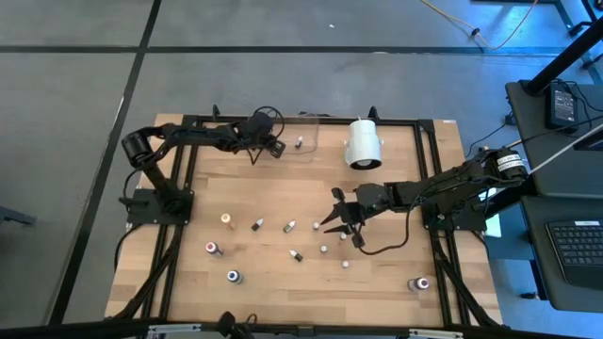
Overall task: Pick & Place food coloring
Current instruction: Put the black food coloring bottle into the transparent bin, then put the blue food coloring bottle into the transparent bin
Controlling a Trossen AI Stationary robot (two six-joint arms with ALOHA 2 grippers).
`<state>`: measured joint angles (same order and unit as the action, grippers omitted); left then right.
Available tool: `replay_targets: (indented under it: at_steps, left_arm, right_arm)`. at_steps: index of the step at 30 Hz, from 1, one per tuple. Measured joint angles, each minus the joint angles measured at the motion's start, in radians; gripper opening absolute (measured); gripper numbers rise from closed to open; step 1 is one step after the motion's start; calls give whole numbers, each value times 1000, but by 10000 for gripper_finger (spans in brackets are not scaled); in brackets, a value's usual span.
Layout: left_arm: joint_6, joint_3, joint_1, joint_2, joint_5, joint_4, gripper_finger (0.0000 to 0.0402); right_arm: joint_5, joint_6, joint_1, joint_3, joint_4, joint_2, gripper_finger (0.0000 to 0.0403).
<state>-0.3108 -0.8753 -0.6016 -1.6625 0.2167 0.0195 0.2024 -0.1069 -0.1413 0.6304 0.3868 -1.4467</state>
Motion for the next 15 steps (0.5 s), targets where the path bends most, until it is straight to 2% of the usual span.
replay_targets:
  at_steps: [3,6,9,15]
  left_arm:
    - [32,0,16,41,-5,-58,100]
    - [67,0,56,82,1,-79,100]
    - [108,0,109,125,48,-100,102]
    - [181,-1,220,192,153,-125,104]
  right_arm:
    - [-2,1,0,0,0,0,120]
    - [-77,13,-1,0,9,-18,120]
    - [-134,26,1,0,22,-55,120]
    - [-140,-4,2,14,64,-158,120]
